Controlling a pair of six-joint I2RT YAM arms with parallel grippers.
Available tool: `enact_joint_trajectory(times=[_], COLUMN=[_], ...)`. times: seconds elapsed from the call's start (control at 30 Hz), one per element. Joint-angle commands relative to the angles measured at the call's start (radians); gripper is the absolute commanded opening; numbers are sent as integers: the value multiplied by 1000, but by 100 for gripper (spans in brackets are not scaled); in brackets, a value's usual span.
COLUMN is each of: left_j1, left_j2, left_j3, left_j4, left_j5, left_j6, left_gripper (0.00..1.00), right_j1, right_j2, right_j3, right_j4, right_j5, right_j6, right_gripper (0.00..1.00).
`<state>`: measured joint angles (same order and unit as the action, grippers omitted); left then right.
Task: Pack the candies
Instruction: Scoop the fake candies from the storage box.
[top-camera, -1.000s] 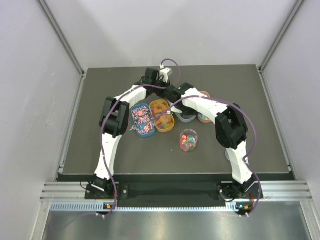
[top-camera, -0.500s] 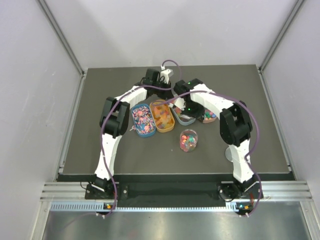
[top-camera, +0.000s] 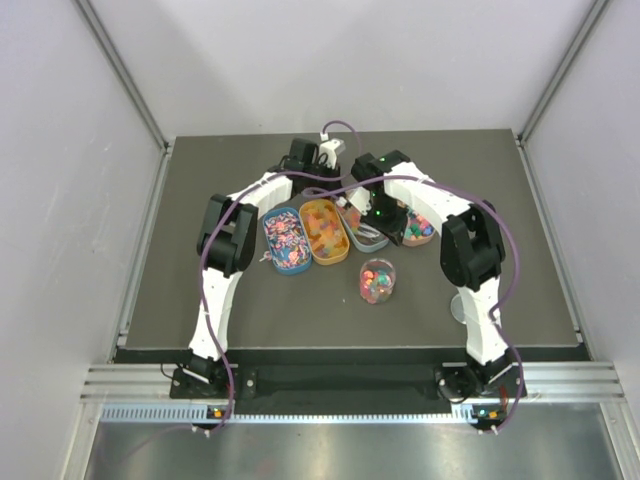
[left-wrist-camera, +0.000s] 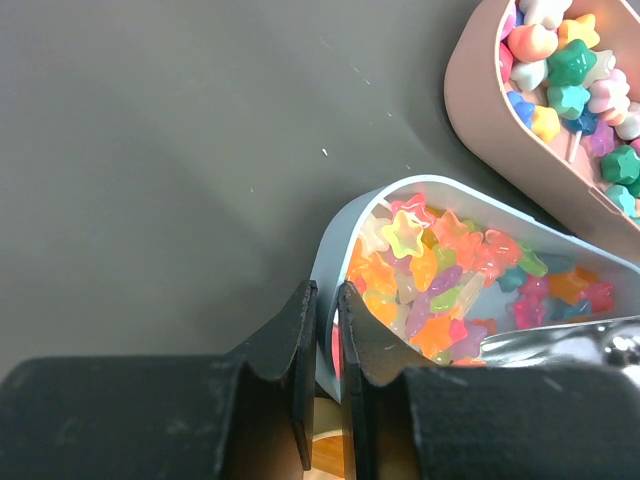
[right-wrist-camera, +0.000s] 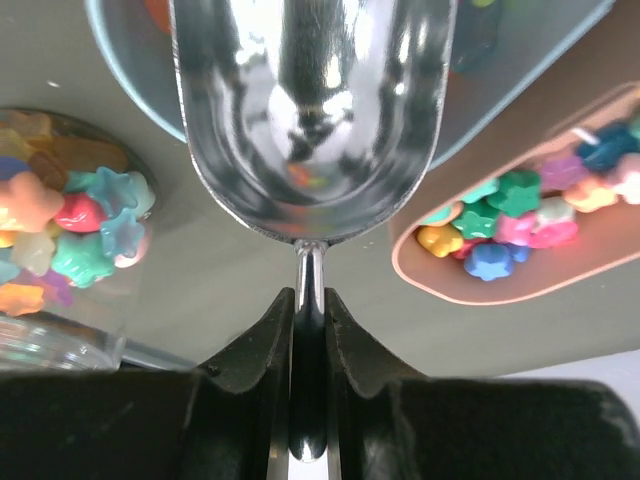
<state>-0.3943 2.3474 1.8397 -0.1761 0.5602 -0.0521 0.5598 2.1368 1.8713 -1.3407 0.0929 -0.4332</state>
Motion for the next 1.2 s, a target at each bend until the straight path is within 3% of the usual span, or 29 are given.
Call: enact_joint_trajectory(times=[0.0,0.4,0.53,1.17], left_j1=[-6,-41,-44,-51], left_j2=[-86,-89,-88,-112], left_j3=[4,-3,0,-59], left_j4=[78,90,93,132], left_j5=[7,-40,-42,-42], left_j6=[-26,-17,-14,-38], left_gripper=[0,0,0,0], right_j1=[5,2,3,-31], right_j2=[-8,35,58,236], right_j3=[103,147,144,368], right_j4=[-152,-152,-150,-133], right_j5=[-55,-88,-168,-232], right_j6=[-4,62,99,145], right_gripper=[0,0,0,0])
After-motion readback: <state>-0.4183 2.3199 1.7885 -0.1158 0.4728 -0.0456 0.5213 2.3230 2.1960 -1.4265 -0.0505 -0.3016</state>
